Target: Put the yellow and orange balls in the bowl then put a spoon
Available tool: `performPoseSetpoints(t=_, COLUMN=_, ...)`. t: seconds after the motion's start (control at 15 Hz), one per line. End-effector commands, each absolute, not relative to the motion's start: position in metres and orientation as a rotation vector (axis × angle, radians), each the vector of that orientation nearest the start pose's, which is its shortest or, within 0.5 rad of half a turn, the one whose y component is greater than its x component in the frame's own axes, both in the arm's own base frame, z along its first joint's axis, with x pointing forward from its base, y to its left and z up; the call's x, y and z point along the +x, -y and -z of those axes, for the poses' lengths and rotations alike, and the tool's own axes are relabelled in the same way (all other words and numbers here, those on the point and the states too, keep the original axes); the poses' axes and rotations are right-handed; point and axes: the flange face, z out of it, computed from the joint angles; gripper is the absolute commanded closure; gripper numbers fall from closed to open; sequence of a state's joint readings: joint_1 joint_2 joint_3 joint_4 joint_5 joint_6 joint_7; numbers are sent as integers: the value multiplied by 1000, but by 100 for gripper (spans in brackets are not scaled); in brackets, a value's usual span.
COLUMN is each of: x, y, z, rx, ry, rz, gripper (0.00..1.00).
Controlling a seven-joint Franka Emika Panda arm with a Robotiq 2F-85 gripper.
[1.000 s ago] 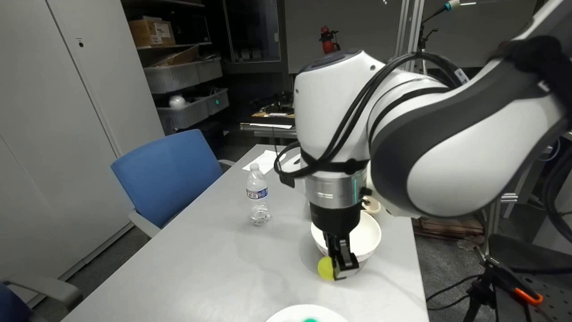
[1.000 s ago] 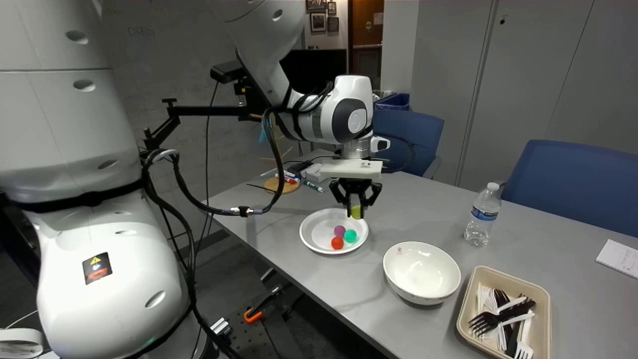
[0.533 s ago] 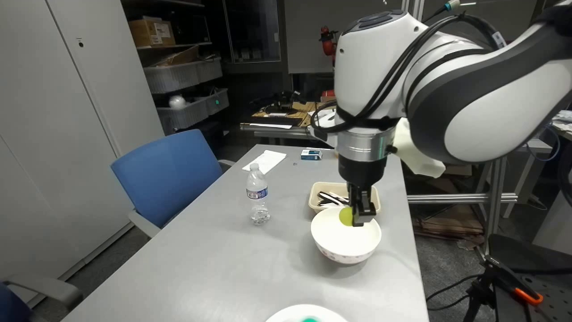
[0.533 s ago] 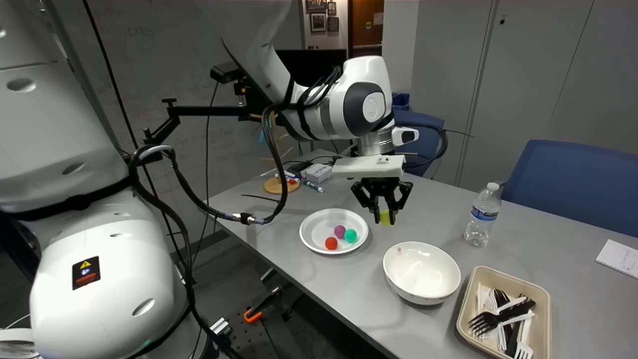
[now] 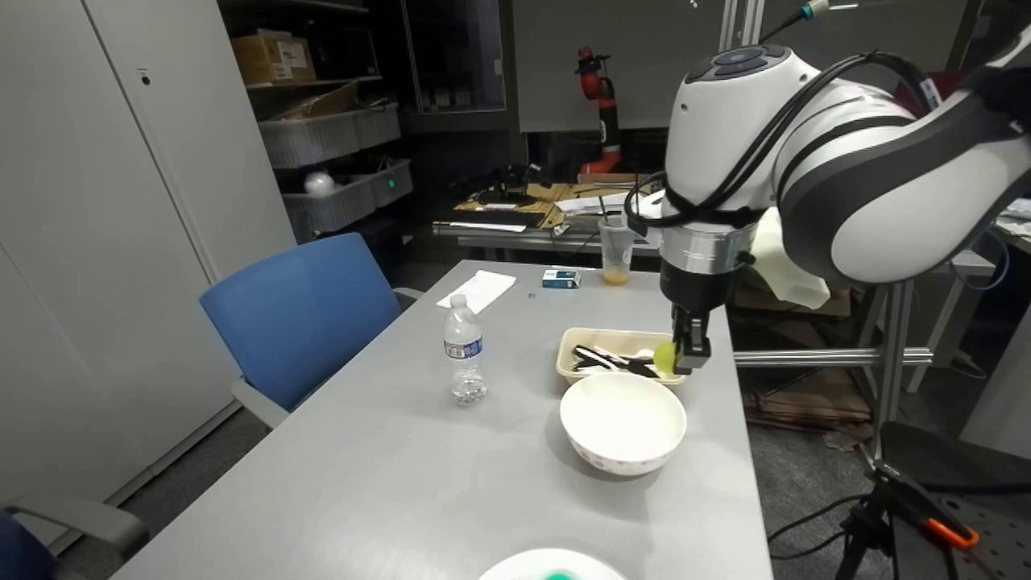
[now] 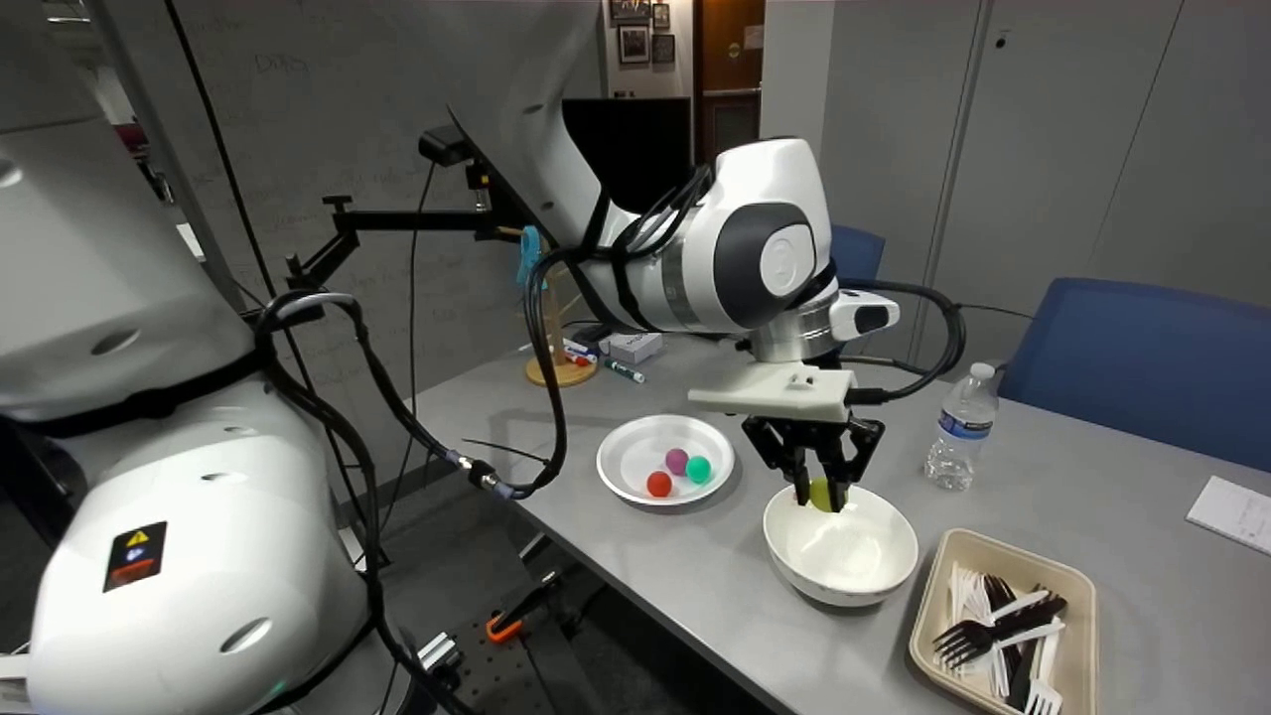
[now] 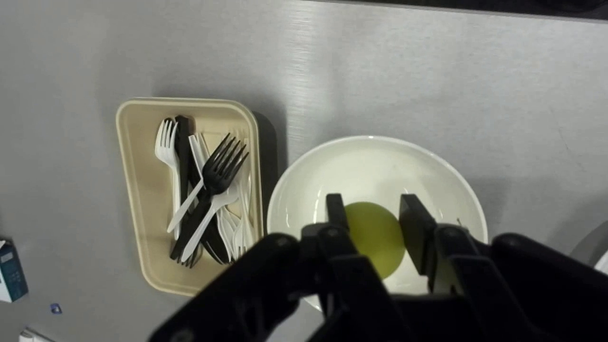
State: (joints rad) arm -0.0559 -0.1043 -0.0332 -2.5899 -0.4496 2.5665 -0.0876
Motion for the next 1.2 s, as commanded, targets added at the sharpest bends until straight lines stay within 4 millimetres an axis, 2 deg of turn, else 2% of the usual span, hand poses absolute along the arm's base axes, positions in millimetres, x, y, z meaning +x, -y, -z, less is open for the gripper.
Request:
performPoseSetpoints(t=0.0, x=443, y=37, z=-299, rx=-3336, ry=593, rz=102, gripper=67)
performPoseSetpoints(t=0.27, x=444, y=41, z=-293, rx=-3329, ry=566, rz=100, gripper=67)
performPoseSetpoints(t=0.33, x=444, y=41, z=-293, rx=-3329, ry=566, rz=100, gripper=92)
performPoseSetpoints(t=0.8, x=476, y=38, z=-246, rx=-3298, ry=662, rz=113, gripper=92)
performPoseSetpoints(t=1.13, x=497, y=43, z=-206, rx=-3275, ry=654, rz=124, gripper=92)
